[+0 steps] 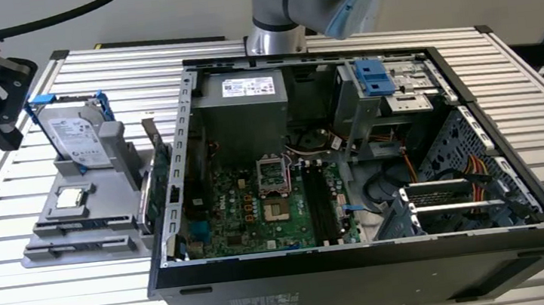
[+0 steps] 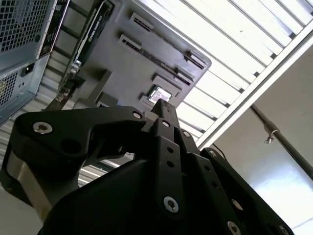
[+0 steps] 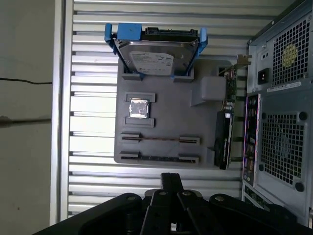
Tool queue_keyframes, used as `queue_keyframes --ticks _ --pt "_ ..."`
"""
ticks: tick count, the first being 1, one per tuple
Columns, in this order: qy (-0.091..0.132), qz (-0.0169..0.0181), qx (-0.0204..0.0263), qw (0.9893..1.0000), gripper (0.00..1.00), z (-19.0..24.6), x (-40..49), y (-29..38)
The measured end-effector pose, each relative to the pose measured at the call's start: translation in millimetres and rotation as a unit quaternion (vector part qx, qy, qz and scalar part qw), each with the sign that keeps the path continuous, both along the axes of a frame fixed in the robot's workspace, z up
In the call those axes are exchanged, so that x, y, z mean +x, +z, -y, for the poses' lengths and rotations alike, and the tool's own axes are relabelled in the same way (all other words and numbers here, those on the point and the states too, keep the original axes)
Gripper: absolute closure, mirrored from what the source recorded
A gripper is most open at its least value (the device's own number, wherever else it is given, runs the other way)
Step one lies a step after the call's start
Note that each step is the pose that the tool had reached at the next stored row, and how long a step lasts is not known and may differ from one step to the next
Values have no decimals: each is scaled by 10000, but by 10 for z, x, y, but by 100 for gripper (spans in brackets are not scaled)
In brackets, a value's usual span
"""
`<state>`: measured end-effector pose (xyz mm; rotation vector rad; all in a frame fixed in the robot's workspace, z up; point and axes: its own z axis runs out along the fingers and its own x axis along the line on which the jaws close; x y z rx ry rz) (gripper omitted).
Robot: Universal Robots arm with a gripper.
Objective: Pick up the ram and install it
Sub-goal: 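Pick up the ram and move it above insertion slot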
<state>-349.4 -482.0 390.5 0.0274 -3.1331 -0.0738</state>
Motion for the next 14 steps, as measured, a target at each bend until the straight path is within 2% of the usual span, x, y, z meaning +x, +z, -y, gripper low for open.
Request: queue_keyframes --ticks 6,14 --pt "38 0 0 10000 100 0 0 0" --pt "231 0 0 9997 100 0 0 0"
